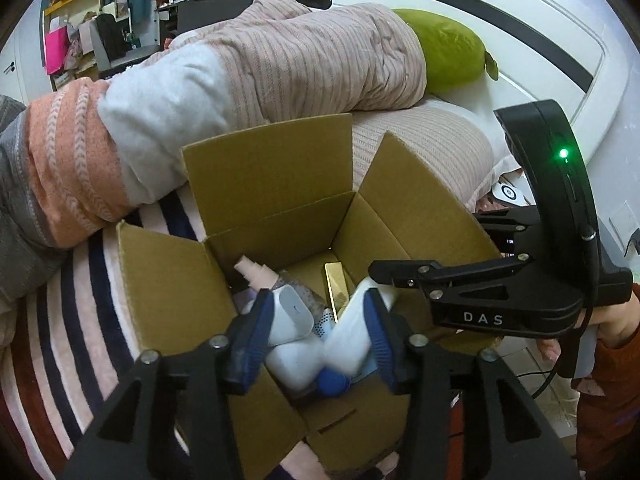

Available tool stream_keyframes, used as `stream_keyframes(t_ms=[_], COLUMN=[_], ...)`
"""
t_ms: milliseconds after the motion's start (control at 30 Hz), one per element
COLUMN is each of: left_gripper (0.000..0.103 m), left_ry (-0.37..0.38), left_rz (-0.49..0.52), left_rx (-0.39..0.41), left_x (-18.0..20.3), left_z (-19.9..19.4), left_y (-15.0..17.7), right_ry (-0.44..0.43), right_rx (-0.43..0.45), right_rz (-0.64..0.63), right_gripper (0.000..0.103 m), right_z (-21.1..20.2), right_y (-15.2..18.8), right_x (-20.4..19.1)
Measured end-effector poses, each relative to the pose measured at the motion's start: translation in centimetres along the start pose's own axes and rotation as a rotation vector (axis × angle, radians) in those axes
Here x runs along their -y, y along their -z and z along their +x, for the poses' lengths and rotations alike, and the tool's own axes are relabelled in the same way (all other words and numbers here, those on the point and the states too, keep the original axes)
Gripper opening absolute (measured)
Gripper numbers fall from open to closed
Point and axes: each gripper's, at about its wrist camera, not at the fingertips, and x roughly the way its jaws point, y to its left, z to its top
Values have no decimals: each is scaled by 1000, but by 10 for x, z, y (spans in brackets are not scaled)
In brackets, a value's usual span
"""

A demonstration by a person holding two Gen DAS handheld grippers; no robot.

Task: Organize rigid objects

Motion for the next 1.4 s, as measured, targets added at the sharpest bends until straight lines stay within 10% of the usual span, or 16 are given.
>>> stream_keyframes(t_ms=[467, 600, 1033, 1400], left_gripper=[102, 102, 103, 103], left_ry=[-122, -200, -355, -399], left_rz=[-33, -67, -286, -347], left_rx=[183, 262, 394, 372], left_x=[-14, -24, -63, -78], left_z=[-79, -116, -186, -184], left_y=[29, 47, 128, 165], right_ry=[16, 29, 106, -16], right_rx=[53, 160, 590, 605], right_rz=[4, 7, -132, -150], right_gripper=[33, 35, 103, 103], right_z=[-15, -43, -115, -127], right_y=[6, 15, 81, 108], right_x=[1, -7, -90, -124])
